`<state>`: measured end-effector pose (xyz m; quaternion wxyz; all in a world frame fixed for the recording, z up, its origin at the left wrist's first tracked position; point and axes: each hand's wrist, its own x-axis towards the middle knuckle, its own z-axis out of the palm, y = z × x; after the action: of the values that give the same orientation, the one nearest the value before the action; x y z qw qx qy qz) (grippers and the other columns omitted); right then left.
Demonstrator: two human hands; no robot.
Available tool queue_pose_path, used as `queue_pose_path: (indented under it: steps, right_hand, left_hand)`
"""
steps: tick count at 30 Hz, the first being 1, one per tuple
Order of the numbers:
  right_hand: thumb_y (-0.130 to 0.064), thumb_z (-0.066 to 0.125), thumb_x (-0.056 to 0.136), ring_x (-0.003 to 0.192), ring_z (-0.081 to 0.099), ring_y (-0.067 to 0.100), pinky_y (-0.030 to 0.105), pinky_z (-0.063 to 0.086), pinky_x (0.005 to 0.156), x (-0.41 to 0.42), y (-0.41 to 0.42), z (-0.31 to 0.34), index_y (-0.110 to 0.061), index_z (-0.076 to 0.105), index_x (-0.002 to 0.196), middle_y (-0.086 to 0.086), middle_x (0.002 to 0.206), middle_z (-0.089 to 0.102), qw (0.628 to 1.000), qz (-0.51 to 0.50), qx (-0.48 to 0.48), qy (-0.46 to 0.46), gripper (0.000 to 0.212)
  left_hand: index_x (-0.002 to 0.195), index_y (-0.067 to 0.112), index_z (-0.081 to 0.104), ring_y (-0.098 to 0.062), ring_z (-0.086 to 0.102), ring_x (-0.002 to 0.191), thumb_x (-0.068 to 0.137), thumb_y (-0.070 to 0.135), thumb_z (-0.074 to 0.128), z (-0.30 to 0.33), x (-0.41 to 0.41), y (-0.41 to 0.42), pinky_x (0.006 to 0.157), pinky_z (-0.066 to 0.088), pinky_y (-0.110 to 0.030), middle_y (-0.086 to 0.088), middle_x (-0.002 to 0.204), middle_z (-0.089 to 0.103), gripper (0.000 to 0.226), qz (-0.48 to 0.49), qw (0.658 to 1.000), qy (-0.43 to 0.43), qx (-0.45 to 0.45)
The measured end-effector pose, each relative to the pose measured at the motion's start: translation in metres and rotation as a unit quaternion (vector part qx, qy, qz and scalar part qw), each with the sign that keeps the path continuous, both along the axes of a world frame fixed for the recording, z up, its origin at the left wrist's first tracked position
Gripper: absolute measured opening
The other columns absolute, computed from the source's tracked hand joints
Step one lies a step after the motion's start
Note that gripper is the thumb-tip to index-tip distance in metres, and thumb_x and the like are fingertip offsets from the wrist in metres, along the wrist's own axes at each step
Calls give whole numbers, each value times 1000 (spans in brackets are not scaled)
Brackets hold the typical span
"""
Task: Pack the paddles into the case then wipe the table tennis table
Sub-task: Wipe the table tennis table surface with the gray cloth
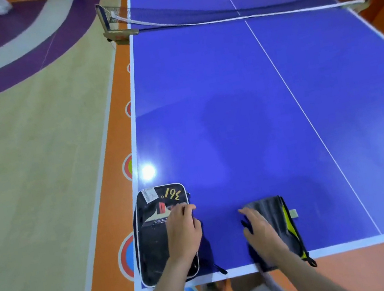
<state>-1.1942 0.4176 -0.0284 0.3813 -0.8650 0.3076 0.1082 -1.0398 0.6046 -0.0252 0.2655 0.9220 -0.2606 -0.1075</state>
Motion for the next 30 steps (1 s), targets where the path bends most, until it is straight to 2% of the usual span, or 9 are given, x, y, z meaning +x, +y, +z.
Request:
queue_pose_path:
  steps: [4, 6, 9, 11, 13, 15, 21, 25, 30]
  right_hand:
    - [-8, 49, 103, 127, 49, 14, 29, 47, 104, -18, -16, -2, -22, 57, 137, -9, 132, 56, 993, -22, -101, -57, 38]
    - [-9, 51, 102, 134, 48, 21, 33, 44, 111, -25, -24, -14, -18, 58, 140, -2, 140, 55, 991, -24, -126, -47, 39]
    - [-30, 47, 102, 153, 32, 30, 47, 32, 124, -36, -30, -47, -20, 51, 151, 5, 163, 38, 981, 16, -191, -13, 50]
    - [-47, 31, 105, 159, 12, 27, 43, 11, 129, -41, -31, -67, -29, 38, 159, 4, 171, 20, 976, 45, -212, 30, 57]
    - [-52, 18, 108, 158, 10, 28, 42, 0, 128, -41, -32, -76, -30, 34, 161, 6, 170, 22, 972, 57, -223, 46, 59]
    - [-52, 12, 110, 156, 15, 31, 45, 2, 126, -40, -32, -76, -28, 33, 161, 10, 169, 27, 968, 71, -236, 55, 61]
    - [-59, 24, 106, 157, 22, 29, 50, 17, 124, -38, -40, -78, -34, 26, 163, 3, 172, 17, 961, 62, -266, 44, 62]
    - [-62, 30, 103, 159, 17, 23, 63, 13, 125, -2, -60, -81, -41, 22, 163, -3, 173, 15, 960, 28, -275, 52, 64]
    - [-61, 28, 102, 158, 19, 27, 69, 21, 119, 60, -104, -89, -36, 27, 162, 3, 172, 18, 955, 31, -292, 36, 66]
  left_hand:
    - [113, 18, 65, -18, 57, 114, 86, 7, 69, -10, 1, -27, 95, 47, -36, 6, 117, 61, 30, -78, 997, -24, 5]
    - [111, 18, 65, -20, 59, 113, 82, 5, 70, -14, 2, -36, 95, 49, -37, 5, 115, 61, 32, -104, 994, -38, 11]
    - [111, 18, 66, -22, 61, 114, 81, 6, 73, -17, 5, -48, 96, 51, -39, 3, 115, 63, 34, -126, 991, -47, 29]
    - [114, 18, 65, -21, 59, 118, 84, 8, 73, -20, 7, -54, 100, 49, -39, 3, 118, 63, 33, -134, 989, -50, 46]
    - [118, 19, 64, -20, 57, 121, 87, 9, 70, -23, 10, -61, 104, 47, -39, 3, 121, 62, 33, -138, 987, -51, 62]
    - [119, 19, 63, -20, 57, 121, 88, 10, 69, -25, 15, -69, 104, 47, -39, 4, 121, 61, 33, -142, 986, -47, 70]
    - [125, 19, 60, -20, 56, 124, 89, 10, 68, -24, 26, -96, 105, 46, -38, 4, 127, 59, 37, -151, 983, -33, 99]
    - [124, 19, 61, -22, 58, 124, 85, 8, 72, -26, 42, -122, 100, 50, -41, 0, 129, 60, 42, -129, 985, -39, 105]
    - [127, 18, 60, -26, 58, 126, 85, 9, 71, -38, 67, -155, 101, 51, -44, -4, 135, 58, 44, -83, 989, -34, 117]
